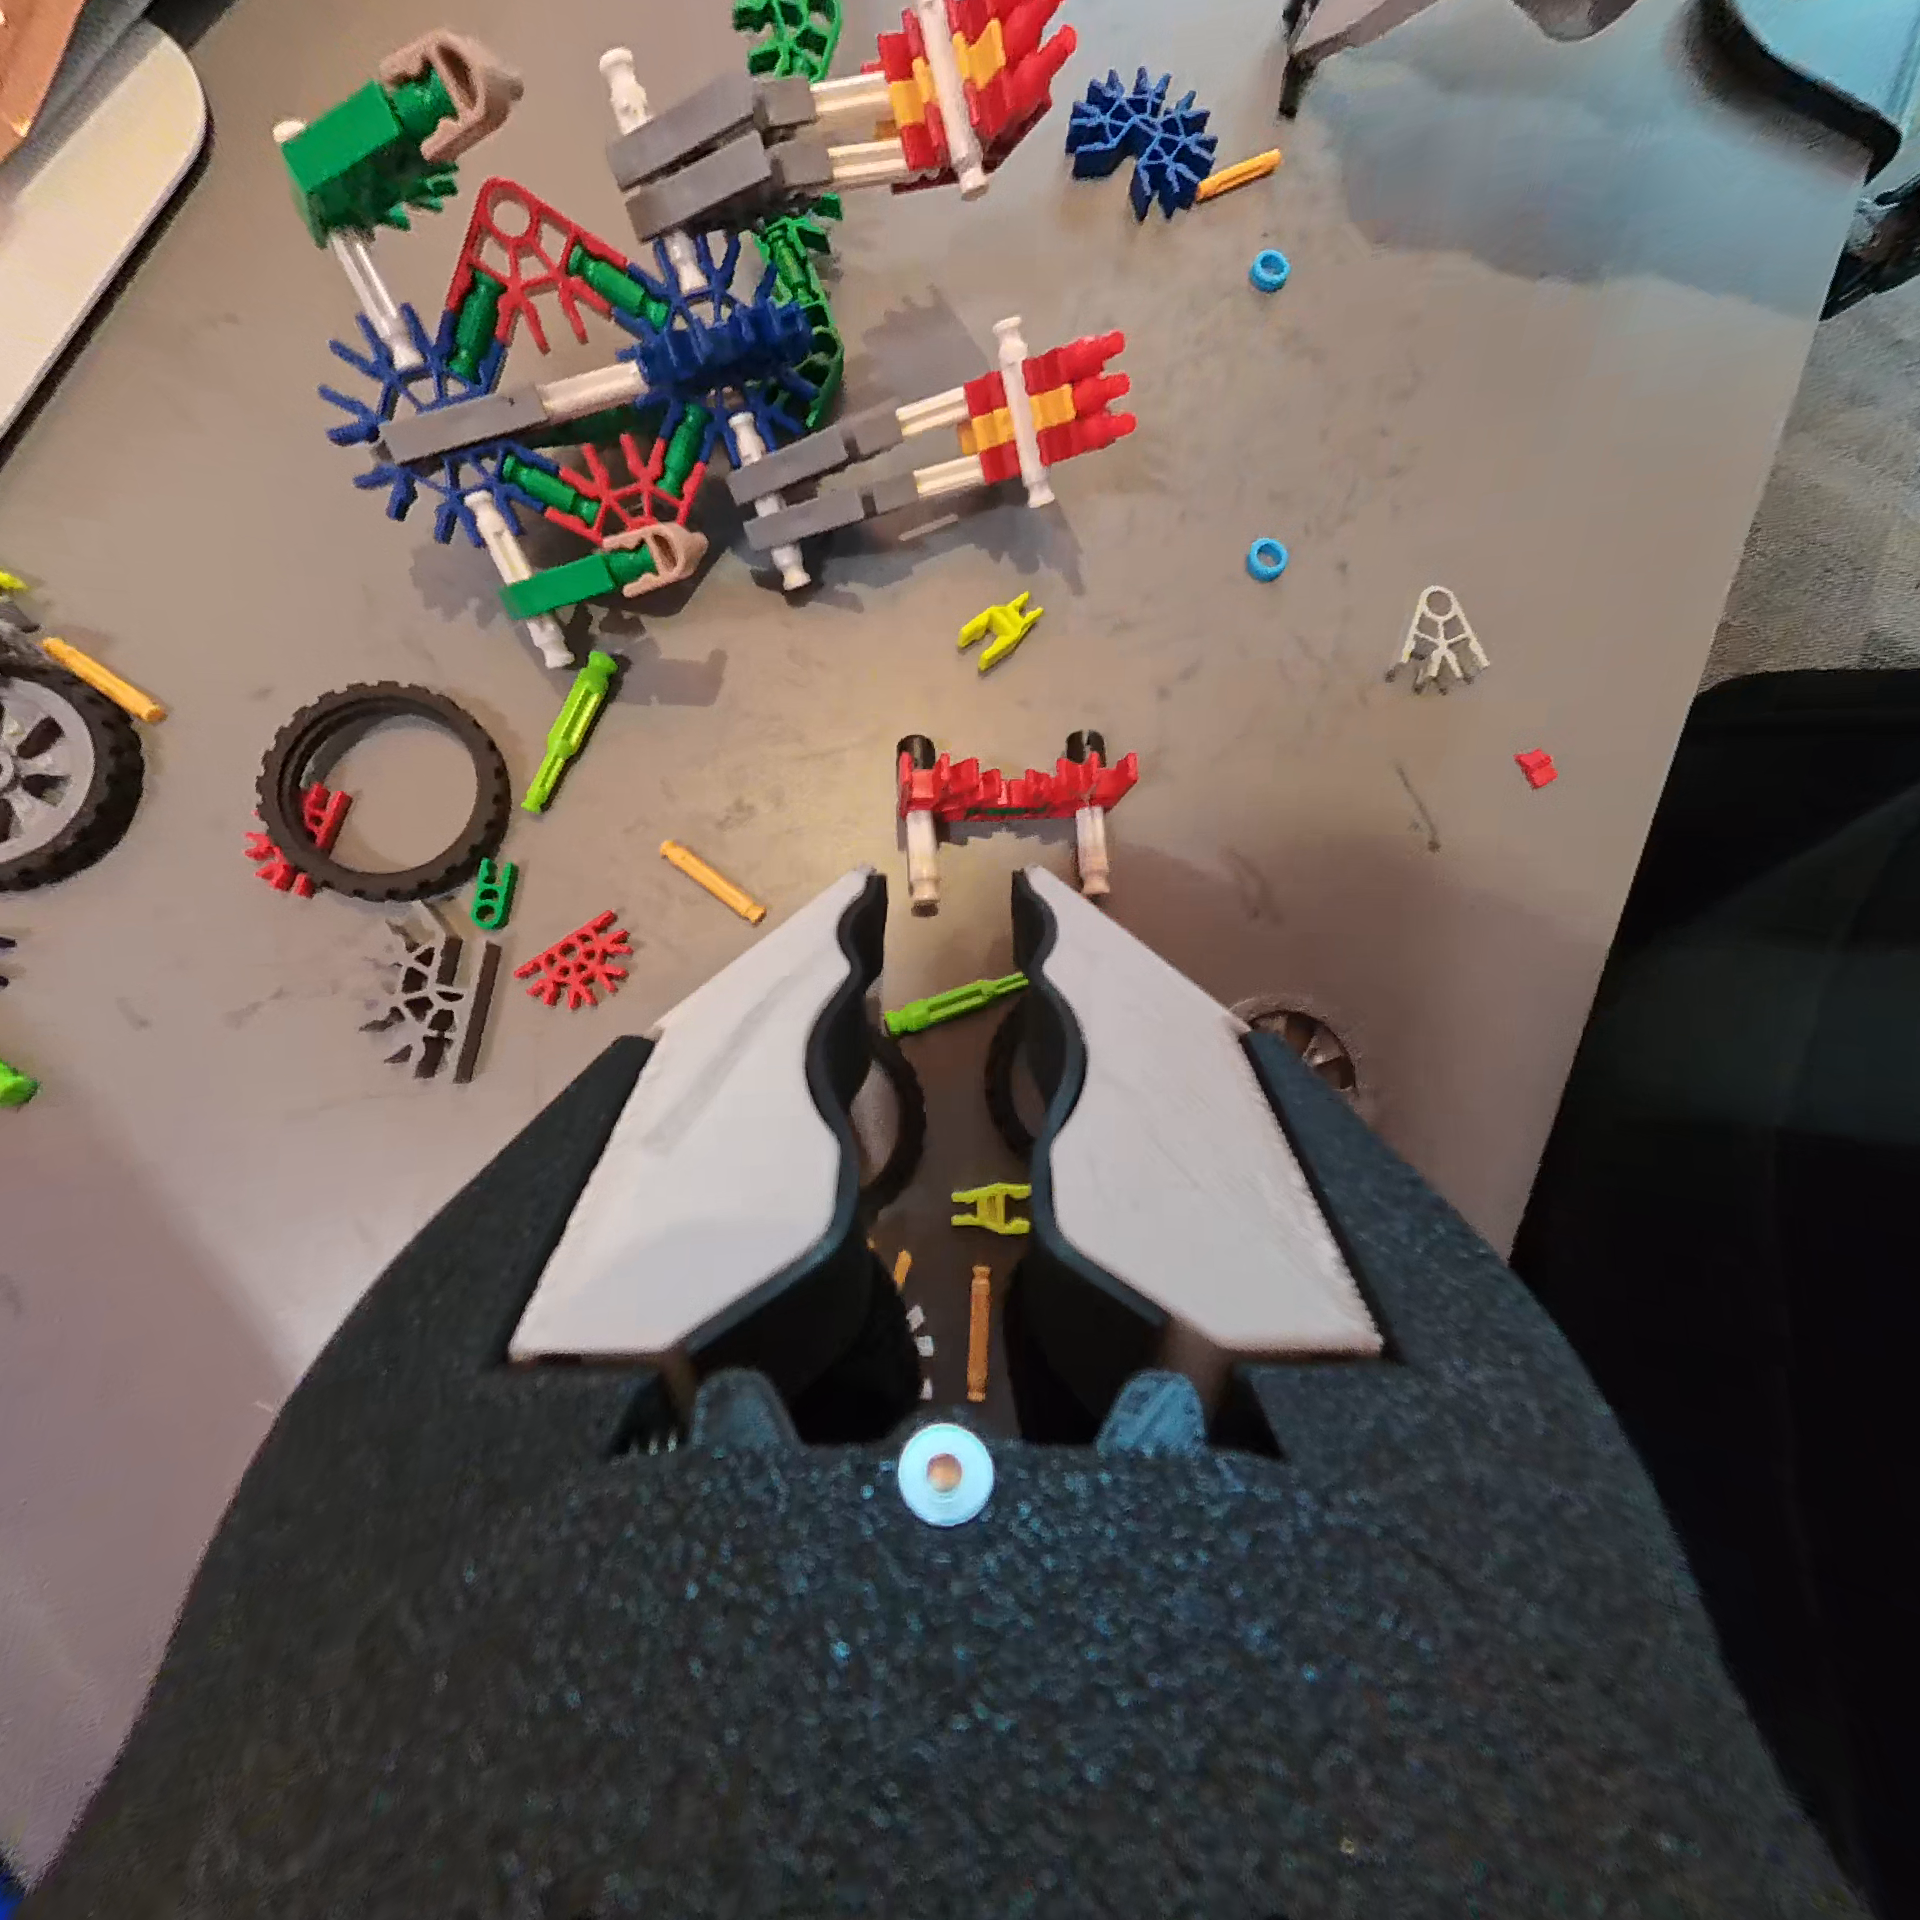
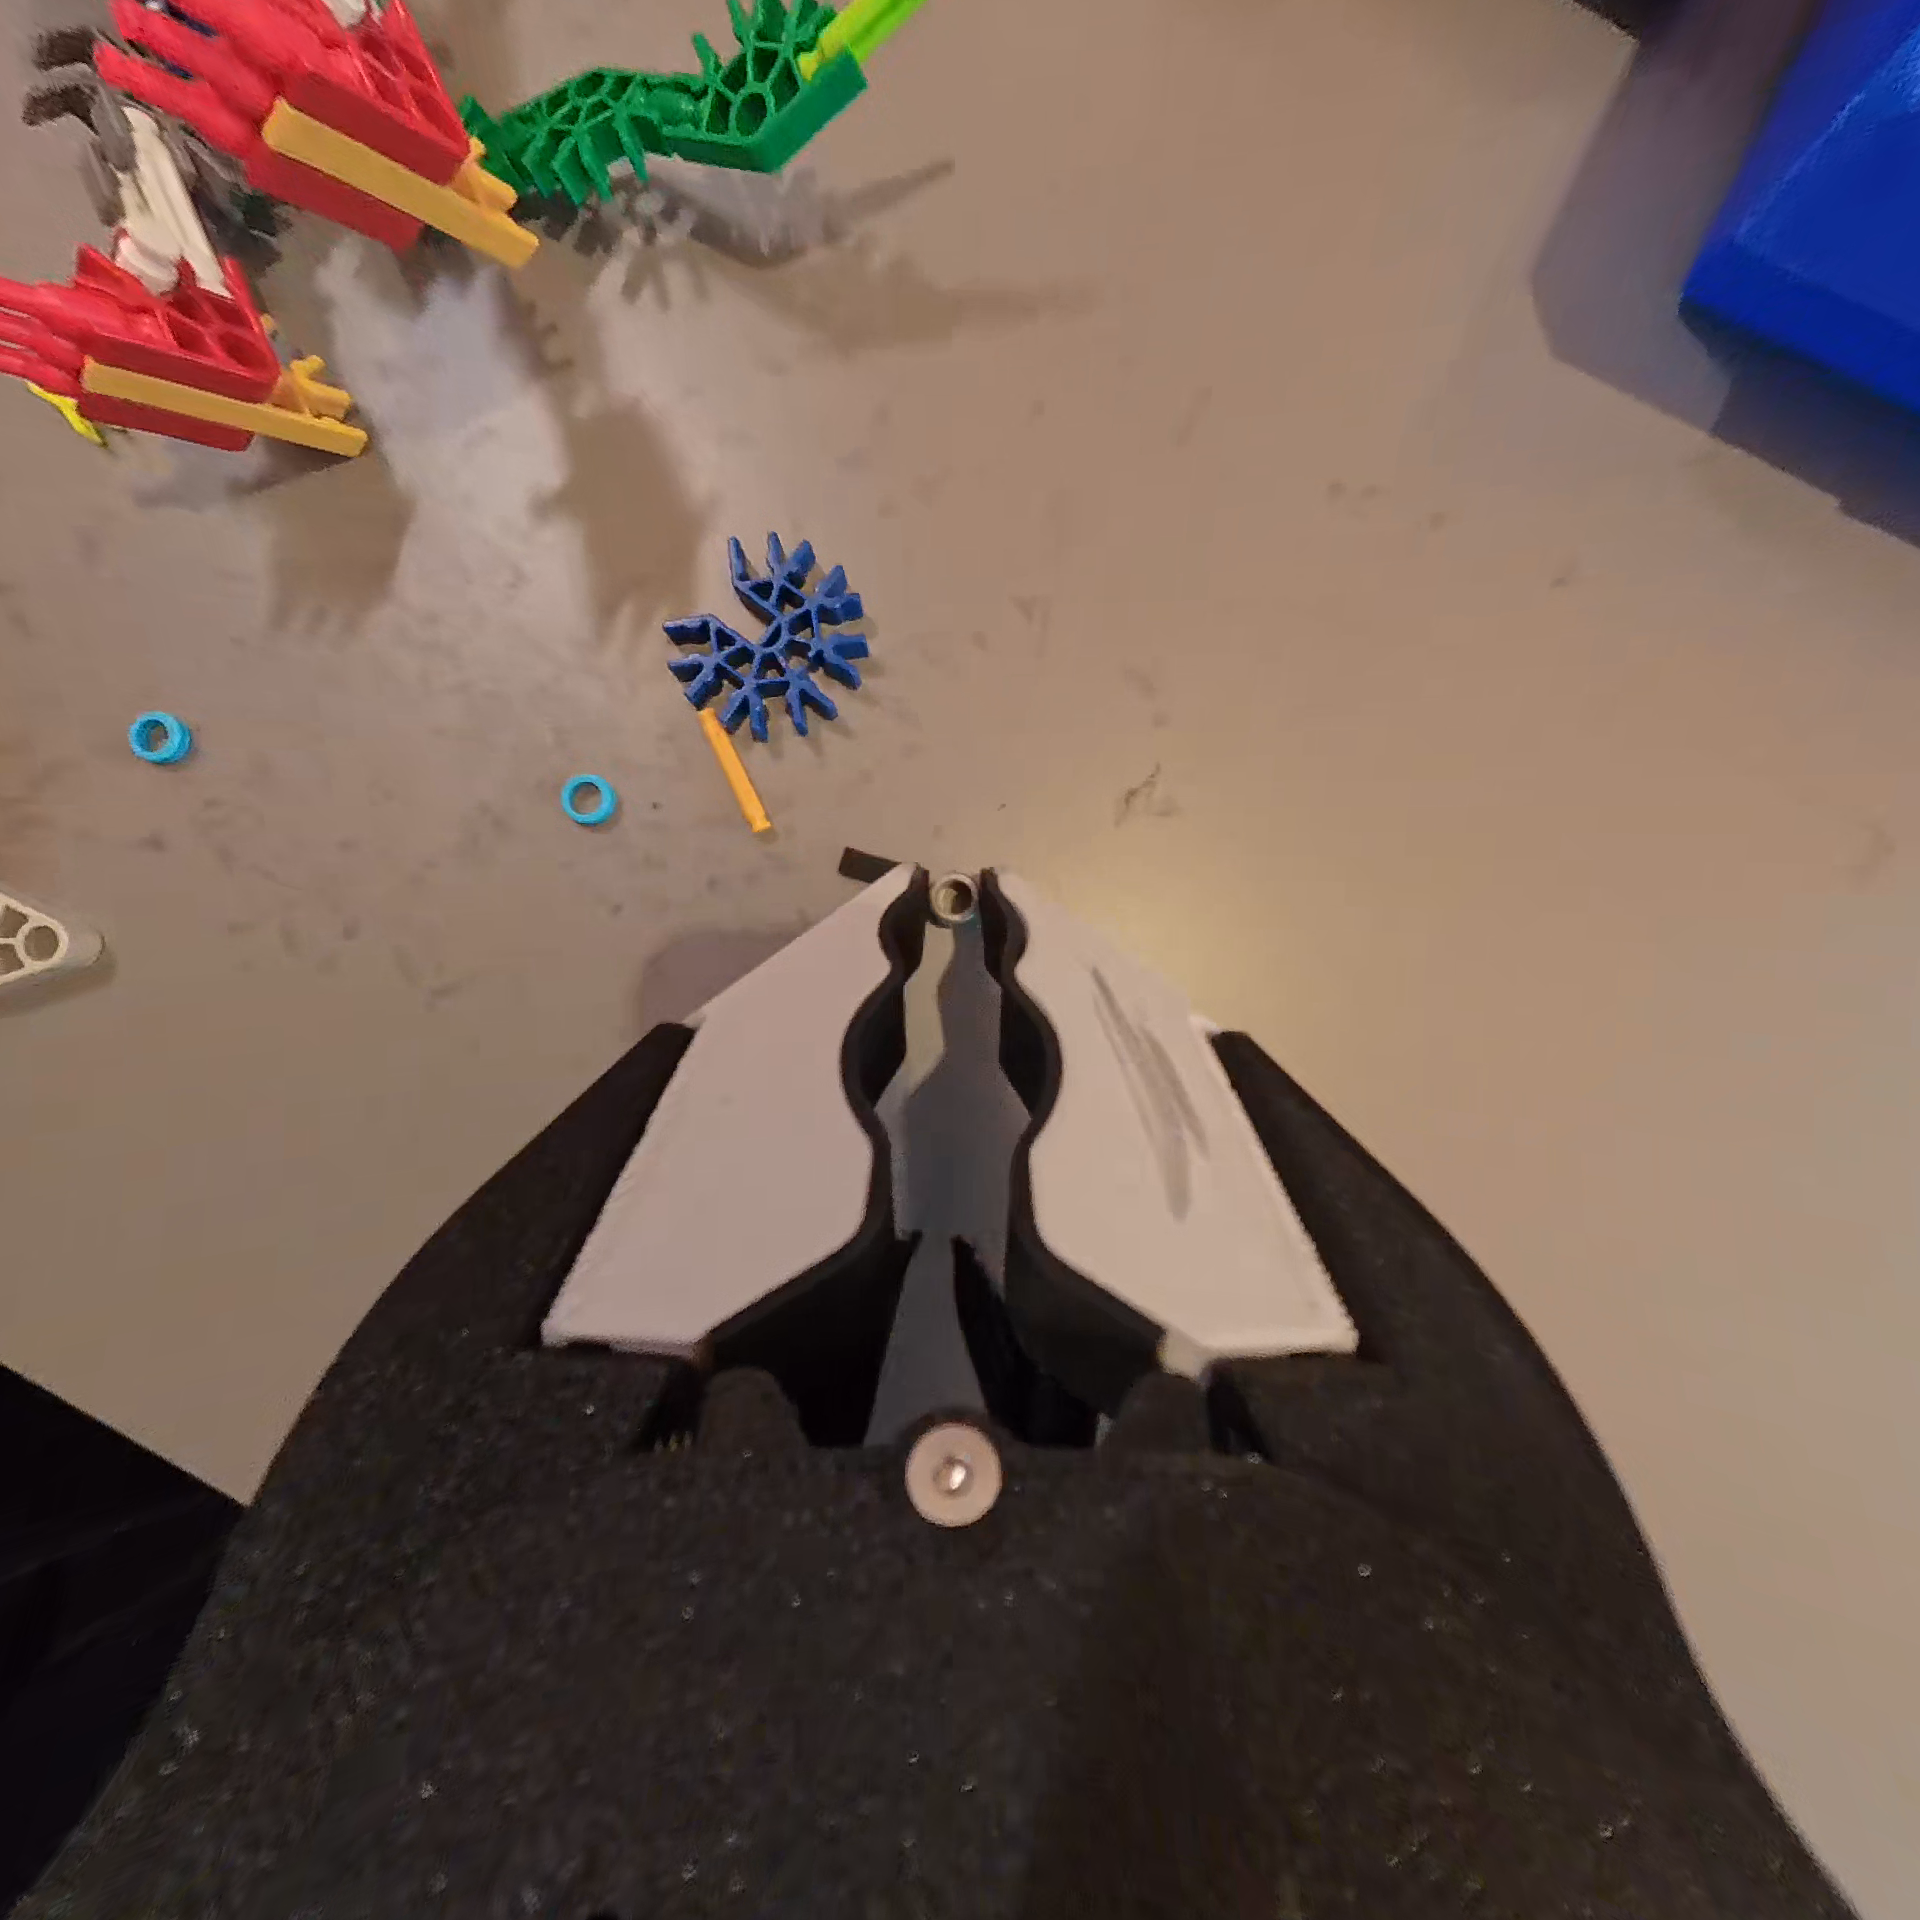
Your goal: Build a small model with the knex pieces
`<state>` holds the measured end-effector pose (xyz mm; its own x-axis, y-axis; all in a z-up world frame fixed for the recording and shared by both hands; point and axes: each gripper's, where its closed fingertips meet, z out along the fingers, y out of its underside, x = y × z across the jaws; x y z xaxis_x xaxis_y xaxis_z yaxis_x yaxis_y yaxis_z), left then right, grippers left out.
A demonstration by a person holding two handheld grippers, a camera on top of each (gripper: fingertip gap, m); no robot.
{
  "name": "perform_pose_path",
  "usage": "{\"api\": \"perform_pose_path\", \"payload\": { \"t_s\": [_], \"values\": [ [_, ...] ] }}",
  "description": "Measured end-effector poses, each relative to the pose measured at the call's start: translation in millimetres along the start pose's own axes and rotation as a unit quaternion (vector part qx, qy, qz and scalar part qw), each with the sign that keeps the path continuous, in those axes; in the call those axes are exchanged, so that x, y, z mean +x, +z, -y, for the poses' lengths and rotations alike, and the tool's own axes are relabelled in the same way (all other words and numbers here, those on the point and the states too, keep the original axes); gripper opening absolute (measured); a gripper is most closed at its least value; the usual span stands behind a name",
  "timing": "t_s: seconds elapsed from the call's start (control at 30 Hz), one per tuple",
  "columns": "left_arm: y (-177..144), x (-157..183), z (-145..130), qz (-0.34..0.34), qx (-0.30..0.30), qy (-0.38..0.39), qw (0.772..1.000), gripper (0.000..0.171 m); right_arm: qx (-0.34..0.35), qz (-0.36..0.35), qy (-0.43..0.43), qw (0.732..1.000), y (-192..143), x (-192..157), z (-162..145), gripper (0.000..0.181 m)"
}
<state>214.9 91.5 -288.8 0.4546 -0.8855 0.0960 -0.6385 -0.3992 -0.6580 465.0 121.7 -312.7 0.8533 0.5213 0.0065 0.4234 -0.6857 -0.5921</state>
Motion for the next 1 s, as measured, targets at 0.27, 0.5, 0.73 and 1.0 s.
{"api": "perform_pose_path", "payload": {
  "t_s": [0.27,0.5,0.73,1.0],
  "values": [
    [-7,7,8,0.022,0.028,0.015,0.999,0.023,0.065,0.124,0.051,0.989,-26,-47,37,0.009],
    [-17,26,33,0.061,0.097,0.086,0.99,0.03,0.123,0.422,0.179,0.88,-36,-174,106,0.009],
    [-31,33,47,0.099,0.145,0.1,0.979,0.025,0.106,0.537,0.248,0.799,-34,-214,127,0.009],
    [-36,35,50,0.111,0.173,0.093,0.974,0.011,0.075,0.576,0.248,0.775,-34,-235,126,0.009]
  ]
}}
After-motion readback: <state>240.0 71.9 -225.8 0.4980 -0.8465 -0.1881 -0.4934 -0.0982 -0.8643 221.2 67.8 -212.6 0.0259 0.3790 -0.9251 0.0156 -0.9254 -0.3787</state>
